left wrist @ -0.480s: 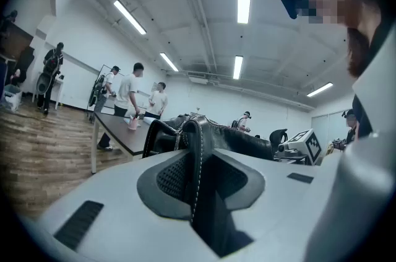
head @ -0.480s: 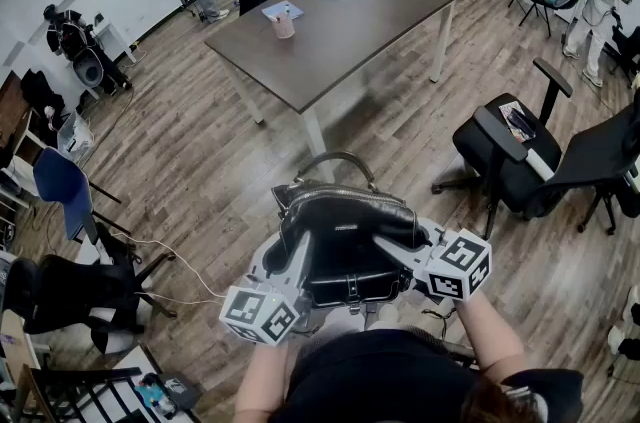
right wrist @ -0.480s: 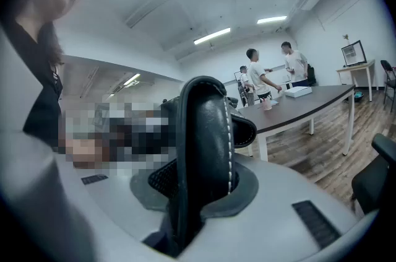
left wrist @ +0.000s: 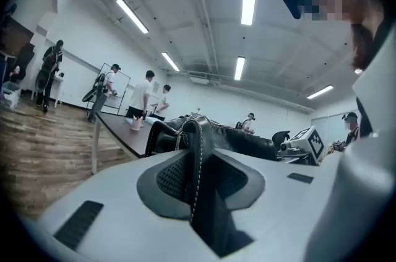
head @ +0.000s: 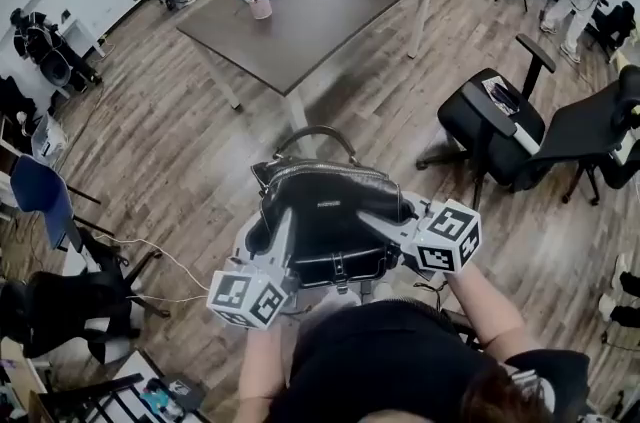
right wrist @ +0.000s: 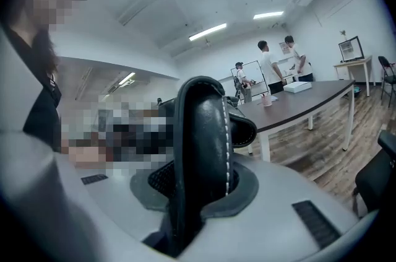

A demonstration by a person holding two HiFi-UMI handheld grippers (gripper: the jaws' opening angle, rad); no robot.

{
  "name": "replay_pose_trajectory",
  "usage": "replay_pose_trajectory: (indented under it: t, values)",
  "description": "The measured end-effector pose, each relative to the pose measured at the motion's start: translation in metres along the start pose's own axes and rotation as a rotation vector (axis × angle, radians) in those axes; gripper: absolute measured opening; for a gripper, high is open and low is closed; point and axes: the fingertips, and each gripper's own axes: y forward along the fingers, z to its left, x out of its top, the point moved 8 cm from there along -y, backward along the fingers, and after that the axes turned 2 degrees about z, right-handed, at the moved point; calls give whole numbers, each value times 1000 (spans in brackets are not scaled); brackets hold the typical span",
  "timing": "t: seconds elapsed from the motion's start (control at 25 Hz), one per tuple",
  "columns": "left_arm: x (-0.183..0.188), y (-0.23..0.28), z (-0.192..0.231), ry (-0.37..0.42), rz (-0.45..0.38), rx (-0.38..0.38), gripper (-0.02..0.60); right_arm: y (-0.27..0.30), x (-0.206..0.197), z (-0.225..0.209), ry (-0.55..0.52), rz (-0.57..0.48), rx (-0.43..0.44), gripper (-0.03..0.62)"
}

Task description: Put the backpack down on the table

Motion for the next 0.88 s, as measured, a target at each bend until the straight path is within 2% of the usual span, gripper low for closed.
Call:
replay_pose_trajectory:
  t: [0.32, 0.6, 0.88]
  values:
    - [3, 7, 39, -21, -9, -16, 106, 34, 9, -6, 27, 24, -12, 103]
    - [8, 1, 78, -46, -7, 6, 107, 77, 17, -8, 44, 50, 20, 103]
    - [15, -8, 114, -38, -2, 13, 107, 114, 21, -2, 66, 52, 40, 103]
